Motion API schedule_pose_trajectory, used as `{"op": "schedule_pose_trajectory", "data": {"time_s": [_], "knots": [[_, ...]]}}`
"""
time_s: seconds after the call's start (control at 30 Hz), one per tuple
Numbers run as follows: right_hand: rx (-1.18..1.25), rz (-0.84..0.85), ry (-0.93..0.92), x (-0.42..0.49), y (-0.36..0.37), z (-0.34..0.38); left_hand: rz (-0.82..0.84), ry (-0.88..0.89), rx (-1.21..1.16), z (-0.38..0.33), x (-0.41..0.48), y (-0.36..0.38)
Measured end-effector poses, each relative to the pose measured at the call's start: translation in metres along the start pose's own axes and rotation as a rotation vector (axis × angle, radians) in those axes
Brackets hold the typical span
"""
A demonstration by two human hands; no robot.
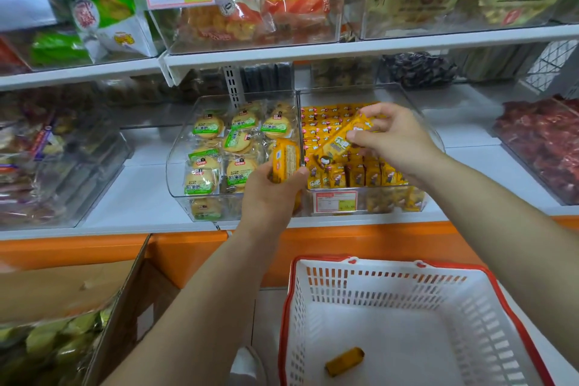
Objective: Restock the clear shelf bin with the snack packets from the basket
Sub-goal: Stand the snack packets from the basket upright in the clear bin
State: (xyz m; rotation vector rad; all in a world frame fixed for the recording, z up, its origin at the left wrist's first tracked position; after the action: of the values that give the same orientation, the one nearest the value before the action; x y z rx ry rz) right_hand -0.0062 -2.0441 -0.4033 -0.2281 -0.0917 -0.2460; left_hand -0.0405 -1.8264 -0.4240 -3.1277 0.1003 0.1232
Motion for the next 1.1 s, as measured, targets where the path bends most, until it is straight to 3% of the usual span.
{"op": "schedule_pose_trajectory", "data": {"time_s": [0.07,0.27,0.4,0.5,0.67,0.73,0.8,0.97,1.1], "knots": [[-0.207,0.013,-0.043,0.012,0.008,-0.003,-0.006,-0.006,0.011,0.000,0.000,-0.003],[-0.865,0.310,-0.223,0.032,0.044,-0.014,-0.026,-0.031,-0.041,0.000,0.000,-0.012],[-1.033,0.445,-0.170,0.038,0.058,-0.019,-0.021,-0.028,-0.046,0.002,0.001,-0.014],[-1.115,0.437,-0.160,0.039,0.061,-0.023,-0.020,-0.048,-0.077,0.003,0.001,-0.015],[-1.021,0.315,-0.134,0.032,0.043,-0.021,-0.022,-0.063,-0.054,0.004,0.001,-0.013],[-0.823,0.177,-0.198,0.019,0.033,-0.012,-0.005,-0.056,-0.013,0.004,0.001,-0.010],[-0.498,0.108,-0.146,0.000,0.029,-0.005,0.019,-0.016,0.065,0.005,0.001,-0.005],[-0.077,0.286,0.169,-0.043,0.037,-0.001,0.102,0.195,0.390,0.004,-0.005,0.011],[-0.017,0.324,0.162,-0.051,0.024,0.002,0.184,0.209,0.413,0.007,-0.010,0.023]]}}
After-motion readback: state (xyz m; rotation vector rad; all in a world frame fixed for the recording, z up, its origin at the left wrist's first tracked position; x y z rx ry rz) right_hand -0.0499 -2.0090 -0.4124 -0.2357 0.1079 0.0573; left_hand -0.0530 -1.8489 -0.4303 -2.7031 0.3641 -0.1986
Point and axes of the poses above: each hand's wrist, its own x-axis towards the middle knuckle, its own y-axis out of the palm, z = x × y, the point moved 3 cm from there along x, towards the middle knuckle
